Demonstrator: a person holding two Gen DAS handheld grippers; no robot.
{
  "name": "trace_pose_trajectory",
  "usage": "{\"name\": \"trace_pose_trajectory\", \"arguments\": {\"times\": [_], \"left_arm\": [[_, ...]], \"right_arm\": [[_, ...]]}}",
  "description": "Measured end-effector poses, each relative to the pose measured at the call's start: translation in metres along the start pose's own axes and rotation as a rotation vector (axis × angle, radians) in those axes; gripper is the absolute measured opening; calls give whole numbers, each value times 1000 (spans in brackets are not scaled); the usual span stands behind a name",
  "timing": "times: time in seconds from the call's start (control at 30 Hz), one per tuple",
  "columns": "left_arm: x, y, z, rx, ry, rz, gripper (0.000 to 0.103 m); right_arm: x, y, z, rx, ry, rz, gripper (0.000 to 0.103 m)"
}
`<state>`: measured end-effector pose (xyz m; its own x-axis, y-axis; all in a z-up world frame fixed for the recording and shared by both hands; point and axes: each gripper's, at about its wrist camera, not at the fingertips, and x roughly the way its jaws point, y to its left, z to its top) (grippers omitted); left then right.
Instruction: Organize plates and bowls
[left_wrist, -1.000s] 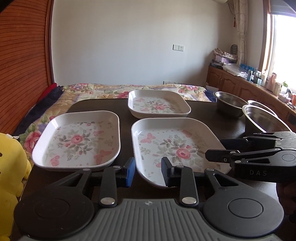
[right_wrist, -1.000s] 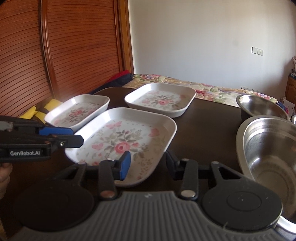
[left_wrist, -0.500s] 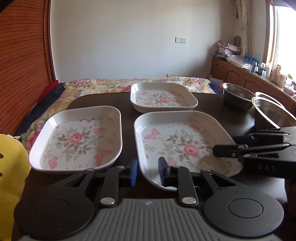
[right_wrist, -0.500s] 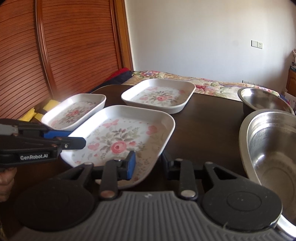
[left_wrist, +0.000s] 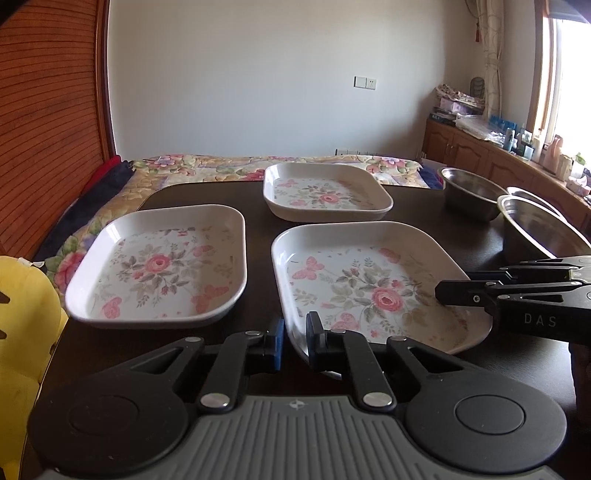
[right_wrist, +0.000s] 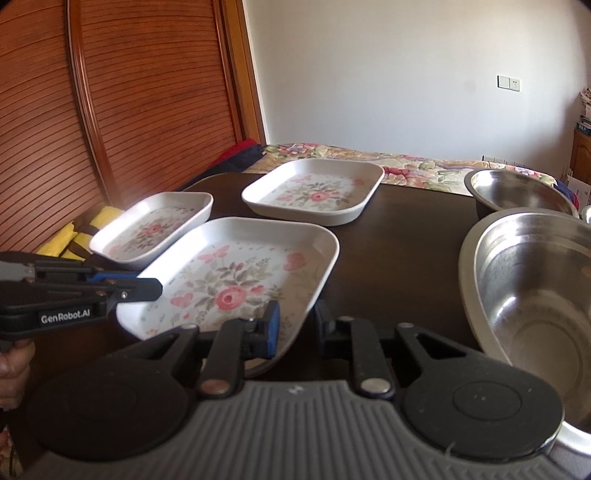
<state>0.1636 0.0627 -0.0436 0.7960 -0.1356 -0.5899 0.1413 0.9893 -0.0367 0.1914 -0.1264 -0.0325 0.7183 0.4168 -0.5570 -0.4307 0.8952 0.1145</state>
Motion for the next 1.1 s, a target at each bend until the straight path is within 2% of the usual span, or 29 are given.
{"name": "trace_pose_trajectory", "arguments": {"times": [0.63, 1.1], "left_arm": [[-44, -23, -25, 11, -16, -12, 14], [-64, -28, -49, 17, 2, -22, 14]], "right_arm": [[-44, 8, -22, -7, -36, -2, 22], [-64, 21, -49, -12, -18, -3, 22]]}}
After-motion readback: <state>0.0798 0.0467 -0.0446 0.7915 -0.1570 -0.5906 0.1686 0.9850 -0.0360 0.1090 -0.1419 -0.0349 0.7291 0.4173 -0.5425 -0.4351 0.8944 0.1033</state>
